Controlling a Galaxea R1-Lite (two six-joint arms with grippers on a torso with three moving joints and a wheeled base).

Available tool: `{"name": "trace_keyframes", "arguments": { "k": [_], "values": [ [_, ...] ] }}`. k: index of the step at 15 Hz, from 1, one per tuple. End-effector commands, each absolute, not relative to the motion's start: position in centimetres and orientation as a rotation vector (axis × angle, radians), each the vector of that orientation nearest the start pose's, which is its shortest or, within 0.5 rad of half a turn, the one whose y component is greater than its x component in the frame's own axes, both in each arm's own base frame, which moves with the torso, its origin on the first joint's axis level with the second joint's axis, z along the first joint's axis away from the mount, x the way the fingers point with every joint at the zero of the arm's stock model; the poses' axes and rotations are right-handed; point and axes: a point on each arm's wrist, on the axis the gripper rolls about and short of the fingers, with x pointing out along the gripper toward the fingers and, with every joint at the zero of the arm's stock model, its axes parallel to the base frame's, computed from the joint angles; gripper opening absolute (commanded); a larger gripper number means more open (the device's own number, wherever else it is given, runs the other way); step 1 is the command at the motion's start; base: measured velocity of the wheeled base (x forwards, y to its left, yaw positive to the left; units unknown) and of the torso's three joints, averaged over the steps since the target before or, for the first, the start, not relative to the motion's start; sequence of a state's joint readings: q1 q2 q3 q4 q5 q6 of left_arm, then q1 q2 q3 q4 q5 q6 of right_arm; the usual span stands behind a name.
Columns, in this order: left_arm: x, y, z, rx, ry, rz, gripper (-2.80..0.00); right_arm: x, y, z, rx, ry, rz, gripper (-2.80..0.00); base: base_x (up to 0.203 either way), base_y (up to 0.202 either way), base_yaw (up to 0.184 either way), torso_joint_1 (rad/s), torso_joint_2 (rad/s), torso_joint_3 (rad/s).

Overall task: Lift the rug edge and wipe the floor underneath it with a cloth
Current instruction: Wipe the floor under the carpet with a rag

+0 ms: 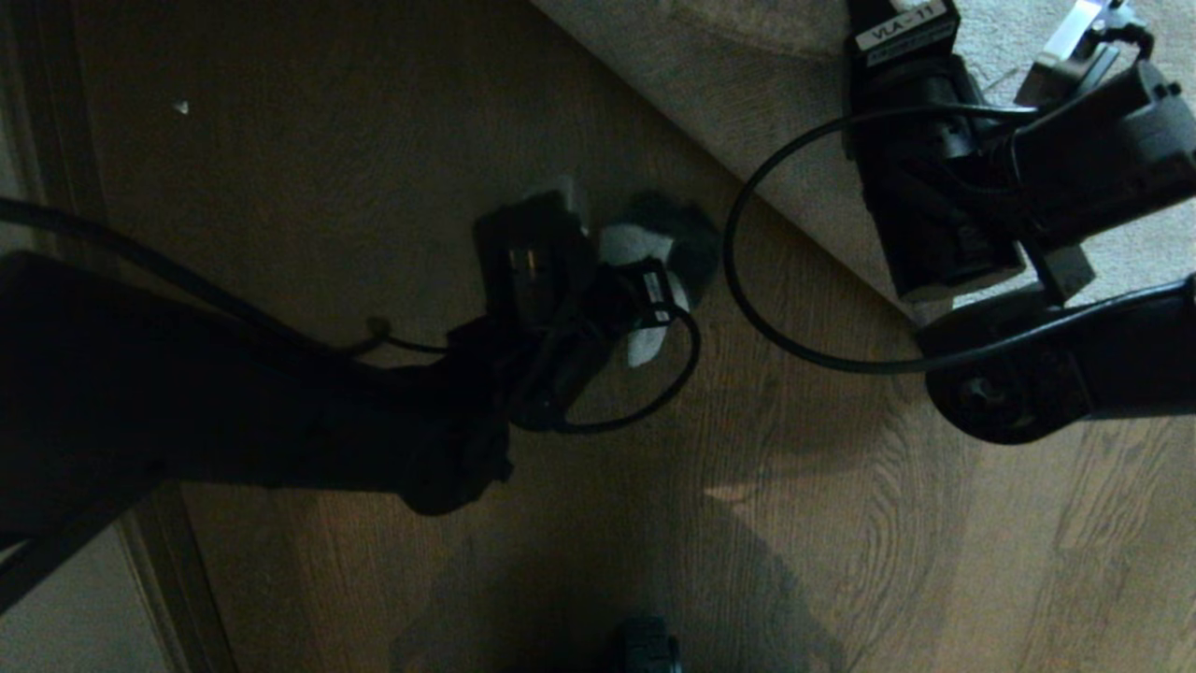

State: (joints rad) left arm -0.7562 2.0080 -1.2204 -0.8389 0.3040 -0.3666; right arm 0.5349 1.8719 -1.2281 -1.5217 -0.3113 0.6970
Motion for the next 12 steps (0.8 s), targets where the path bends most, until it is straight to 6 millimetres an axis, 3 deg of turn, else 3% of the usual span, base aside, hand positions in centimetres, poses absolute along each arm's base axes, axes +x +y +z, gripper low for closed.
{"name": "trace_keyframes", "arguments": {
  "k": [1,7,12],
  "values": [
    [31.5,-25.8,20.5,-0.391,0.026,-0.401,-2.80,29.1,16.5,32.4,1.036,-0.756,0.505,-2.80,0.000,0.000,0.000,0.000,0.00,0.000],
    [34.9,-20.1,21.7,-0.417,-0.061,-0.252,-2.80,29.0,16.4,32.1,1.032,-0.747,0.502,-2.80,0.000,0.000,0.000,0.000,0.00,0.000],
    [34.8,-16.5,24.2,-0.437,-0.133,-0.184,-2.80,29.0,16.4,32.1,1.031,-0.743,0.502,-2.80,0.000,0.000,0.000,0.000,0.00,0.000]
  ]
}}
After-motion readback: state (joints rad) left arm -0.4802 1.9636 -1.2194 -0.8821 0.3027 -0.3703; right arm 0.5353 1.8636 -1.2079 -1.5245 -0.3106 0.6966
